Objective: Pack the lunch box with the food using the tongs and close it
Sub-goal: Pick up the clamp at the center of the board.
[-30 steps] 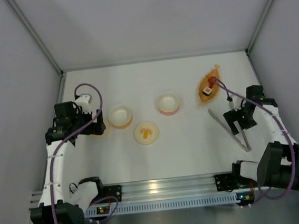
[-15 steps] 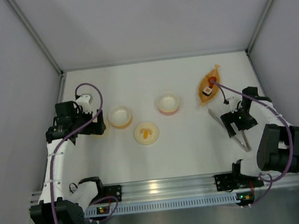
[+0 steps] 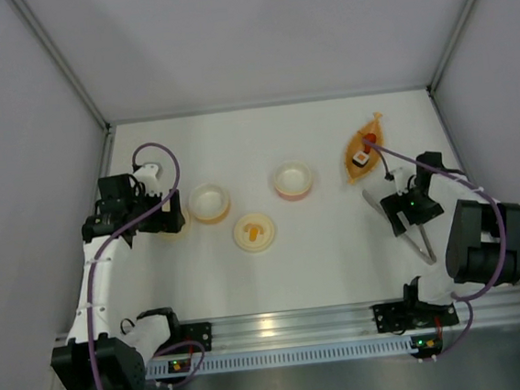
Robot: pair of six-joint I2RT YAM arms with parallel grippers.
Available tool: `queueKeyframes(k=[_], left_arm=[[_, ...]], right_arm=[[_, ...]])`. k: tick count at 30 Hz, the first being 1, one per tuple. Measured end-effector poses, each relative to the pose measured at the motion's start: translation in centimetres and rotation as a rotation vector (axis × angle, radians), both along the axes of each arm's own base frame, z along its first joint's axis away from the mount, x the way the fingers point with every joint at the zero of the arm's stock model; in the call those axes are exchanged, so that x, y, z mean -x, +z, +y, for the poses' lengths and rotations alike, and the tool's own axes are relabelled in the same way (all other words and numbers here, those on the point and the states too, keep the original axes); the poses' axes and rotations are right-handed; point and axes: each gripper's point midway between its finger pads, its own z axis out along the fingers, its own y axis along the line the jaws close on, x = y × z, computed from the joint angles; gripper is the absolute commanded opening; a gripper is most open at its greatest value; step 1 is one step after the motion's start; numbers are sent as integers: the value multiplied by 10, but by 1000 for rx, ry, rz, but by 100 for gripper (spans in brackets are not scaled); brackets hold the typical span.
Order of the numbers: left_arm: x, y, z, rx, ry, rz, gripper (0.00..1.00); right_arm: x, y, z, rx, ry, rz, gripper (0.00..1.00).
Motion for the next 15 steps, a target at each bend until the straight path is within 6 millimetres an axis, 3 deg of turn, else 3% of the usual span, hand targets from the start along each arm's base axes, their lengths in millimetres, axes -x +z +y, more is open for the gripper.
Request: queueKeyframes(k=[3, 13, 15], left_arm=[[-1, 0, 0, 1, 0, -1, 98], [-1, 0, 0, -1, 1, -2, 98], [-1, 0, 1, -3, 2, -1, 98]], right_arm=[[-4, 0, -1, 3, -3, -13, 87], [-10, -1, -1, 1, -17, -35, 55], [-11, 0, -1, -1, -17, -40, 53]])
